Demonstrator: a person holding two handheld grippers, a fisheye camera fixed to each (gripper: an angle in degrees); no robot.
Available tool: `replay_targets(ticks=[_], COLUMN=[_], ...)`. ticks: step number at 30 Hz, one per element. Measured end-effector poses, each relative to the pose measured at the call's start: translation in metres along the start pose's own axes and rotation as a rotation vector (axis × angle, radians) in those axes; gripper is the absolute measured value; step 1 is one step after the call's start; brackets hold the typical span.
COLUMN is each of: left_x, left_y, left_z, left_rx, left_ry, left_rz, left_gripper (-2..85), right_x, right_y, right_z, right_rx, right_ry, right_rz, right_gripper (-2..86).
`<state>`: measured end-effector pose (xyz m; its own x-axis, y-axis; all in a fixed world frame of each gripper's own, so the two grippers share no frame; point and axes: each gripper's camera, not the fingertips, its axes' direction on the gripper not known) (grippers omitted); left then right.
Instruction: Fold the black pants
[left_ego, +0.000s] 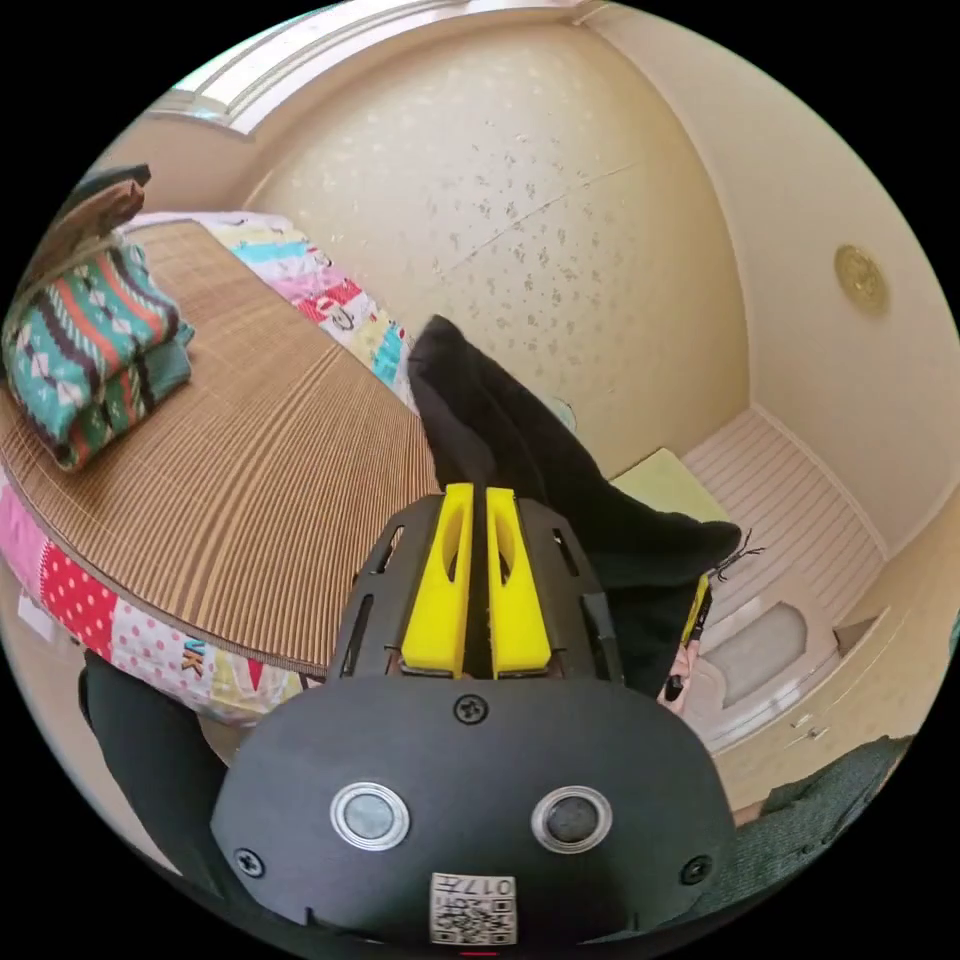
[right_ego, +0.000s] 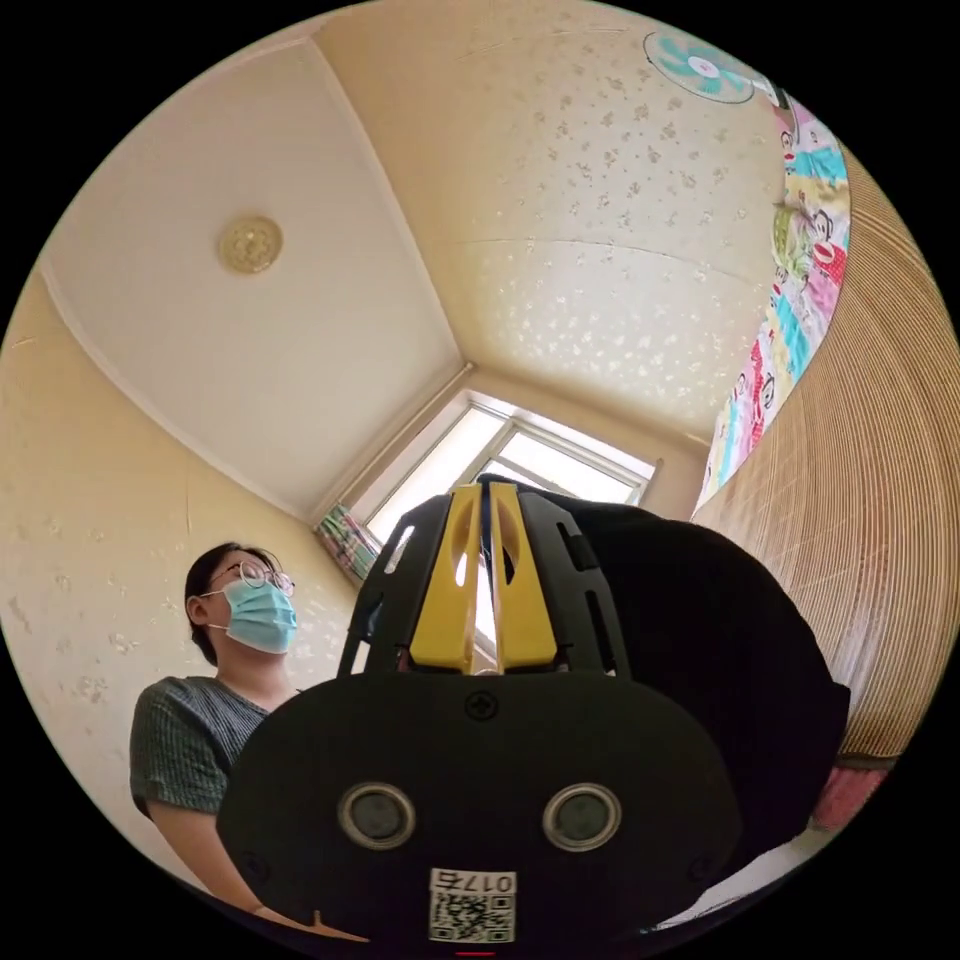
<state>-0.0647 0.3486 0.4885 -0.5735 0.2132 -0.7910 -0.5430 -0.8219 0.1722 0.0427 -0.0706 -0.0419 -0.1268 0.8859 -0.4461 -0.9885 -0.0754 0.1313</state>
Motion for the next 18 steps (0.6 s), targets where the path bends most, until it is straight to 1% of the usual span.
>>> replay_targets(ticks=[1,4,6,7,8,9,11,13,14,15,16,18], left_x=[0.01,0.041,0.073,0.094,0.111,0.119,0.146,0.164,0.175,0.18,0.19,0.194], left_y=[-0.009,-0.025,-0.029,-0.027,-0.024,-0.022,-0.016,-0.009,-0.001,0.003,0.012,0.026], left_z=[-0.018,-0.066,-0.103,-0.129,-0.156,-0.169,-0.215,-0.244,-0.262,-0.27,-0.285,-0.3], left_rx=[0.05,0.196,0.301,0.382,0.464,0.503,0.638,0.718,0.774,0.799,0.84,0.9], left_ry=[-0.038,0.086,0.121,0.144,0.177,0.196,0.292,0.367,0.395,0.397,0.378,0.347], left_rz=[0.027,0.131,0.238,0.312,0.373,0.398,0.483,0.54,0.575,0.588,0.605,0.608], left_gripper=[-0.1,-0.3,-0.3,-0.3,-0.2,-0.2,-0.1,0.0,0.0,0.0,0.1,0.2], right_x=[-0.011,-0.081,-0.151,-0.169,-0.206,-0.242,-0.292,-0.336,-0.364,-0.389,-0.4,-0.425], right_y=[-0.004,-0.024,-0.036,-0.039,-0.041,-0.04,-0.037,-0.028,-0.018,-0.007,-0.001,0.023], right_z=[0.0,0.0,0.0,0.0,0.001,0.003,0.008,0.015,0.02,0.025,0.028,0.041], right_rx=[0.01,0.063,0.071,0.071,0.07,0.073,0.092,0.135,0.171,0.217,0.245,0.367], right_ry=[-0.025,-0.132,-0.18,-0.185,-0.182,-0.179,-0.167,-0.102,-0.027,0.071,0.121,0.285], right_rz=[-0.023,-0.149,-0.3,-0.339,-0.422,-0.494,-0.549,-0.541,-0.562,-0.606,-0.639,-0.804], right_gripper=[1.4,1.4,1.3,1.3,1.3,1.2,1.2,1.2,1.2,1.3,1.3,1.2])
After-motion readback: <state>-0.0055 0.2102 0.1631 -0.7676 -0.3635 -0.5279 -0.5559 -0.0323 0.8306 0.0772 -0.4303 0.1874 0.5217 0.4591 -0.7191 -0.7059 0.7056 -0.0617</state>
